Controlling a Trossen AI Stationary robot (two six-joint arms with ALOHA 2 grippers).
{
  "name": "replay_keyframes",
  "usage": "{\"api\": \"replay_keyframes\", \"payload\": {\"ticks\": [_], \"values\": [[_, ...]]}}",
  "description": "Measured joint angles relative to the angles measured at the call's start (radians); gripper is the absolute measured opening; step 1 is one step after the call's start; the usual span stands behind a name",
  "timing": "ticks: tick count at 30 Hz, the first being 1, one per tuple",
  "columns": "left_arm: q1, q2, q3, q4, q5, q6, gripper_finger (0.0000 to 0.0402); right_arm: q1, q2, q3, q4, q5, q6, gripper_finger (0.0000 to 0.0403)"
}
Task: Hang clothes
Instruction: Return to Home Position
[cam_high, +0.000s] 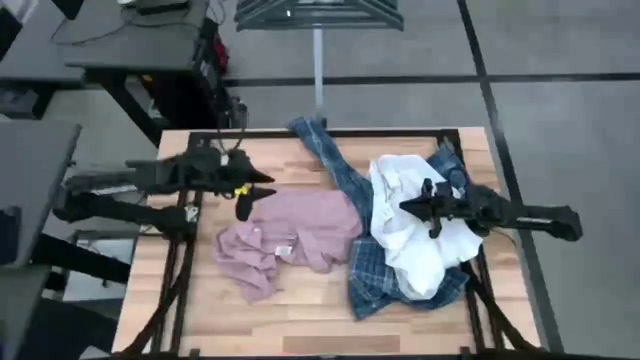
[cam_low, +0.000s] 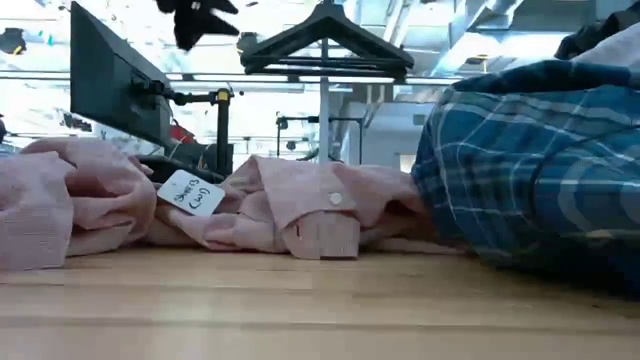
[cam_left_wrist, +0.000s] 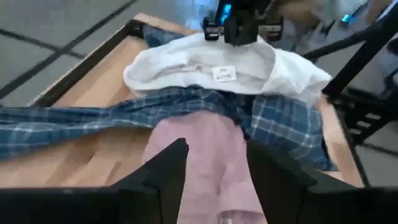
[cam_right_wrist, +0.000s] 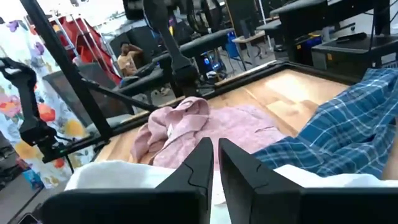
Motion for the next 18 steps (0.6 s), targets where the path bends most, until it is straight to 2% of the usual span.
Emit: {"api": "replay_keyframes", "payload": {"ticks": [4,8,12,18], "values": [[0.000,-0.132,-0.210,0.143,-0.001,-0.021,0.0153,0.000,0.000,0.000,0.000,0.000,0.000,0.0015],[0.000,-0.272,-0.358,0.154,-0.005,-0.025,0.0153,0.000,0.000,0.000,0.000,-0.002,0.000,0.0015],[0.000,-0.417,-0.473,0.175,-0.040,-0.043,0.0153,0.000,0.000,-0.001,0.000,-0.002,0.000,0.0015],[0.000,-0.632,-0.578,0.250,-0.043,-0.007,0.0153,0.000,0.000,-0.001,0.000,-0.003,0.000,0.0015]]}}
